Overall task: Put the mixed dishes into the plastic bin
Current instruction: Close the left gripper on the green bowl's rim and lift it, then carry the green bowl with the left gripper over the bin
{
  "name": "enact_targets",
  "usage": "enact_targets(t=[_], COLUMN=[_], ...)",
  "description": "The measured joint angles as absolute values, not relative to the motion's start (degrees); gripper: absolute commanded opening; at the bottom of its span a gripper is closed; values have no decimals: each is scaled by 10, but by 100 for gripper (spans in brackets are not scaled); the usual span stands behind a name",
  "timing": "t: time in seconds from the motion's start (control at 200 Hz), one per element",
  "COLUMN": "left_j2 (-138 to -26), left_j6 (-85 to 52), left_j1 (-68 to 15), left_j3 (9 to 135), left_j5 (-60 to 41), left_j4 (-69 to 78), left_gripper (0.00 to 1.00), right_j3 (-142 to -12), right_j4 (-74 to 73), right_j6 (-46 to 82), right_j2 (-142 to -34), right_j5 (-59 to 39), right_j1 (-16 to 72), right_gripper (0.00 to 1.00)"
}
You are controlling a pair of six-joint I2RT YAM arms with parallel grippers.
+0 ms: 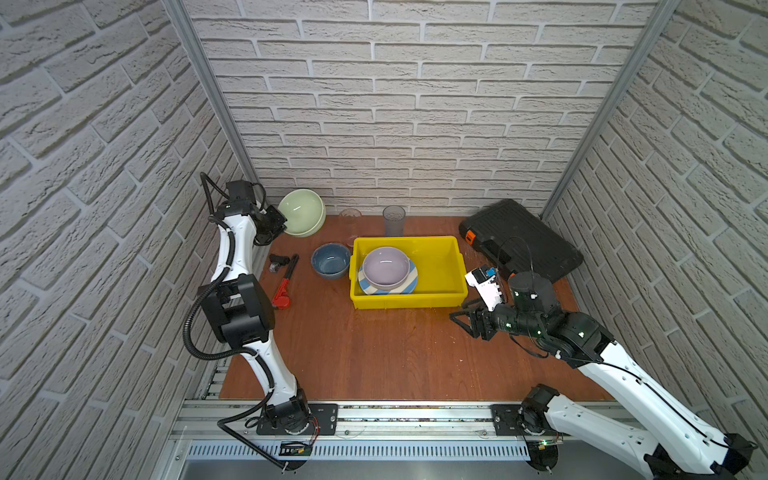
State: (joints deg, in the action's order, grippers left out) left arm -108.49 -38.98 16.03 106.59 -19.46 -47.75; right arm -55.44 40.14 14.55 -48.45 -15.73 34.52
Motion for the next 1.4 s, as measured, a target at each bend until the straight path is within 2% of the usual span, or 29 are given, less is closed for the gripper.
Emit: enact_targets(t=[0.35, 0.585, 0.935, 1.175, 1.4], left_j2=[-929, -847, -848, -886, -938], left_j6=[-348, -324, -292, -274, -268], left_j1=[153, 110, 20, -62, -103], left_j3=[936, 888, 903, 949, 966], left_j5=[-224, -235, -234, -211, -183], left_j4=[-483, -496, -536, -547, -551], left_gripper=[0, 0, 0, 0, 0], right_j3=[-554, -554, -554, -554, -554], right_j4=[410, 403, 381, 371, 364], right_j6=[147, 161, 181, 191, 199], right_j2=[-471, -480, -487, -499, -497], right_j5=[-163, -170, -170, -175, -176], right_j1=[345, 345, 345, 345, 345], right_gripper=[59, 59, 59, 59, 59])
